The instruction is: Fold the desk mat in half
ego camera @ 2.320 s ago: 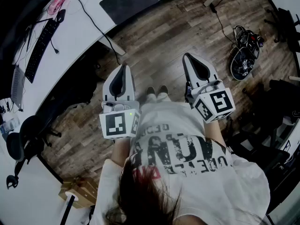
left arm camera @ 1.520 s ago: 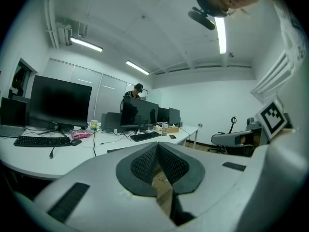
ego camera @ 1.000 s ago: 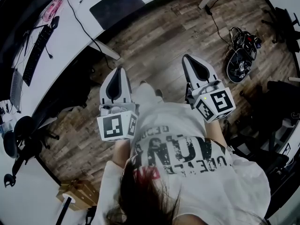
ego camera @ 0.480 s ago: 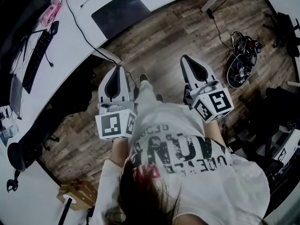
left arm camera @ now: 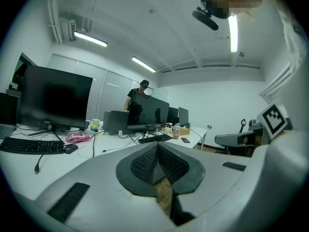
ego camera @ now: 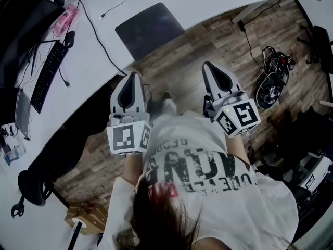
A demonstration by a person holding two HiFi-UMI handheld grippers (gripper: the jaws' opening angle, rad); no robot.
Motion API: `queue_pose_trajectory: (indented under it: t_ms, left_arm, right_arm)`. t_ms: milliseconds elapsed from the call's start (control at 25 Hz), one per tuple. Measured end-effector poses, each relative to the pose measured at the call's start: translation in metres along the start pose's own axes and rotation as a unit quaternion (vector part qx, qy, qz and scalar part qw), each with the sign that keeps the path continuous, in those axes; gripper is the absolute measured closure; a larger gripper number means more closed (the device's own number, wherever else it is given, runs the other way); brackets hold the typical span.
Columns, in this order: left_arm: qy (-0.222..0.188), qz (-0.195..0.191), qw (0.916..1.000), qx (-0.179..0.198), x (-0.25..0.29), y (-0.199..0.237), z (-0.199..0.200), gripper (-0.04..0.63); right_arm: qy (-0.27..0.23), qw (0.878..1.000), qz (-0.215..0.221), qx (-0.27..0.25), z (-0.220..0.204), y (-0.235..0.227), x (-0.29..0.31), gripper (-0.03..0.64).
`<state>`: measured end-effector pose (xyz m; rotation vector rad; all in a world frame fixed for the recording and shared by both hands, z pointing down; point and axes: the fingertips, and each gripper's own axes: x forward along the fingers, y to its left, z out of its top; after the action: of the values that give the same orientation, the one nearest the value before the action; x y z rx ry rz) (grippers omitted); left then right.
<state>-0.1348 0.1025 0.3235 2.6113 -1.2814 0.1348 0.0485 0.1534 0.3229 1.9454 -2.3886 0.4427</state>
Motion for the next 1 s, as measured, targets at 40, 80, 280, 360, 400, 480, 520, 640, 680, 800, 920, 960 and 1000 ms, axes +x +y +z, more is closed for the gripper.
queue_pose_trajectory:
  t_ms: [40,80,280,360,400,480,520,640,680,800,920,960,1000]
  left_arm:
    - [0.001,0.001,1.0,-0.002,0.003,0.005,0.0,0.592]
    - [0.002,0.003,1.0,-0.003,0.005,0.011,0.0,0.592]
    - [0.001,0.014,0.9998,-0.015,0.014,0.032,-0.001,0.592]
    - [0.003,0.013,0.9997,-0.018,0.018,0.034,-0.001,0.592]
    - [0.004,0.012,0.9997,-0.018,0.019,0.035,-0.002,0.592]
    - [0.005,0.012,0.9997,-0.02,0.022,0.035,-0.002,0.592]
    - [0.005,0.014,0.9997,-0.022,0.023,0.036,-0.002,0.592]
    - [0.004,0.022,0.9994,-0.026,0.026,0.039,0.0,0.592]
    - [0.004,0.025,0.9993,-0.028,0.028,0.041,0.0,0.592]
    - [0.003,0.036,0.9988,-0.035,0.035,0.046,0.001,0.592]
    - [0.0,0.056,0.9975,-0.044,0.045,0.05,0.003,0.592]
    - [-0.001,0.062,0.9969,-0.047,0.049,0.051,0.003,0.592]
    - [-0.001,0.069,0.9964,-0.05,0.053,0.053,0.004,0.592]
  right_arm:
    - [0.002,1.0,0.001,0.0,0.0,0.001,0.006,0.618]
    - [0.003,1.0,0.002,-0.001,0.0,0.002,0.012,0.618]
    - [0.007,1.0,0.011,-0.002,0.001,0.008,0.035,0.618]
    - [0.01,1.0,0.011,-0.003,0.001,0.008,0.04,0.618]
    - [0.011,1.0,0.011,-0.003,0.001,0.007,0.042,0.618]
    - [0.01,1.0,0.01,-0.002,0.002,0.004,0.045,0.618]
    - [0.01,1.0,0.01,-0.002,0.003,0.003,0.047,0.618]
    - [0.014,1.0,0.017,-0.003,0.004,0.002,0.054,0.618]
    - [0.016,1.0,0.02,-0.003,0.004,0.002,0.057,0.618]
    - [0.021,0.999,0.028,-0.003,0.005,-0.003,0.068,0.618]
    - [0.028,0.999,0.045,-0.004,0.008,-0.011,0.082,0.618]
    - [0.031,0.998,0.05,-0.004,0.009,-0.014,0.087,0.618]
    - [0.033,0.998,0.056,-0.004,0.01,-0.017,0.093,0.618]
